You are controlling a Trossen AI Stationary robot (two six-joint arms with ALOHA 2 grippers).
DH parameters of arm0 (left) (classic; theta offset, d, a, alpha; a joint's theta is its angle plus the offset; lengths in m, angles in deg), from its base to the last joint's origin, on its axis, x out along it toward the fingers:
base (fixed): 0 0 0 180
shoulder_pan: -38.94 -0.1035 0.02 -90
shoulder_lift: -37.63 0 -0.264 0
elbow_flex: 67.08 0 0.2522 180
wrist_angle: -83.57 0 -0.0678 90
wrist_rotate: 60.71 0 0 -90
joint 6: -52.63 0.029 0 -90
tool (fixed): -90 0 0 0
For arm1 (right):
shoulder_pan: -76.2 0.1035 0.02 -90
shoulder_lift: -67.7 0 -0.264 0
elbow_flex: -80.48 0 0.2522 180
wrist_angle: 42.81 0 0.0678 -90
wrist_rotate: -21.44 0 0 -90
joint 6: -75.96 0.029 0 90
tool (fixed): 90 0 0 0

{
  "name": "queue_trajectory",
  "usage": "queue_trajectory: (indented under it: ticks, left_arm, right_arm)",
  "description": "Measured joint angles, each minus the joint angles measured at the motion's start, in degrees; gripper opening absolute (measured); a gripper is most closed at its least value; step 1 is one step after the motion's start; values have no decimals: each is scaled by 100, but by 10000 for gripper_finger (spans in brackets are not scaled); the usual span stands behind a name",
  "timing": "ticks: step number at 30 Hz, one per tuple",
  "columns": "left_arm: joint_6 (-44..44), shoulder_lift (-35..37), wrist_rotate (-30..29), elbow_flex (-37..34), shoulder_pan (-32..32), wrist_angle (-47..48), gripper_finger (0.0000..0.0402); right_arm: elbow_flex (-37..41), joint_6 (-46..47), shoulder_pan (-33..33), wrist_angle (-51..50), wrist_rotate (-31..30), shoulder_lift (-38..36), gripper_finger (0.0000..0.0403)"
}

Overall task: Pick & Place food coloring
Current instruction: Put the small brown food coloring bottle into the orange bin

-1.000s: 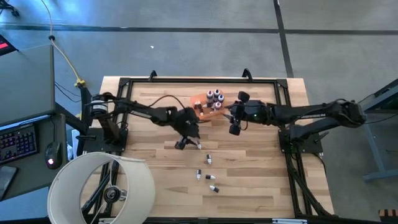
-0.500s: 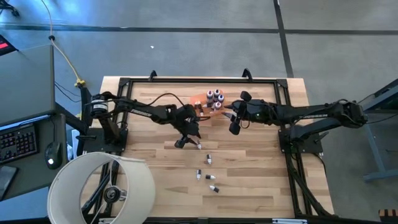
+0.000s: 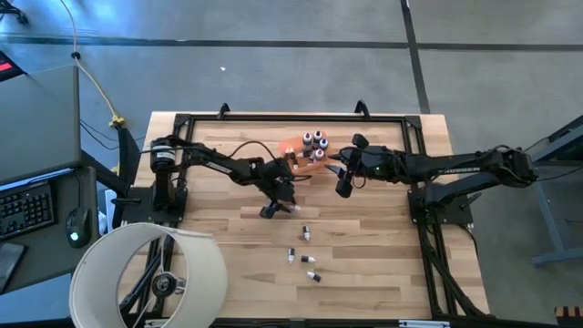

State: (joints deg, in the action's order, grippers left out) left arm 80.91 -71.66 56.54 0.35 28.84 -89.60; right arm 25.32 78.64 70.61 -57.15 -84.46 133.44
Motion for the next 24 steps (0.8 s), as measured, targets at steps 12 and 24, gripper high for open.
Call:
queue_trajectory:
  ticks: [12, 24]
  left_arm:
    - [-606, -8, -163, -7, 8, -103, 115]
    - [-2488, 27, -162, 320, 4, -116, 73]
  right_arm:
    - [0, -11, 0, -53, 0, 2, 138]
    - [0, -16, 1, -44, -12, 2, 138]
